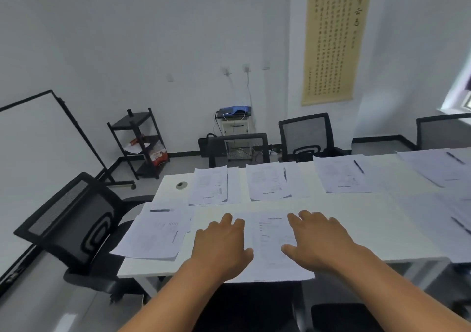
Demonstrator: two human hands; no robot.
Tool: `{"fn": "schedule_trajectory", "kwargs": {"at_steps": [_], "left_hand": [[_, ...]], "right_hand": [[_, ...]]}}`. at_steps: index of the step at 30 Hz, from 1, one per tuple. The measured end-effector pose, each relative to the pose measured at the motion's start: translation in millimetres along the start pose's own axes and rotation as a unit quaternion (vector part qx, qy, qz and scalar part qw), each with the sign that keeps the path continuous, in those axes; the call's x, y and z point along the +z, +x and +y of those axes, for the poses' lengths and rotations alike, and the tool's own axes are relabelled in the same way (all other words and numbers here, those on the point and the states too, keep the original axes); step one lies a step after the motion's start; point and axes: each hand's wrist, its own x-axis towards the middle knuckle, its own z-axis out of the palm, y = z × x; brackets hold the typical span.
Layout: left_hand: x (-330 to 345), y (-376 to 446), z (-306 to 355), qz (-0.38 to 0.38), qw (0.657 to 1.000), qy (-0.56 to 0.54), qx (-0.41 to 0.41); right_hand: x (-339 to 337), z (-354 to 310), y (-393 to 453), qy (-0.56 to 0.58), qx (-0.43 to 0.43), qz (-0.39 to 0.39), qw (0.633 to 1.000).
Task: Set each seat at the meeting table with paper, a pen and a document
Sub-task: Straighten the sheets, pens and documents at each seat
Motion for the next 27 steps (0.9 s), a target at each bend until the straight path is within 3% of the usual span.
{"fn": "schedule_trajectory", "kwargs": {"at_steps": [14,27], "left_hand": [[109,154,-40,-0.154,0.987,0.02,0.033],[208,227,-72,-0.19,0.976,0.036,0.1]], "right_hand": [[96,18,167,0.016,-0.003,-0.132,0.991],[188,1,236,0.036,-0.004,-0.202,0.979]]}}
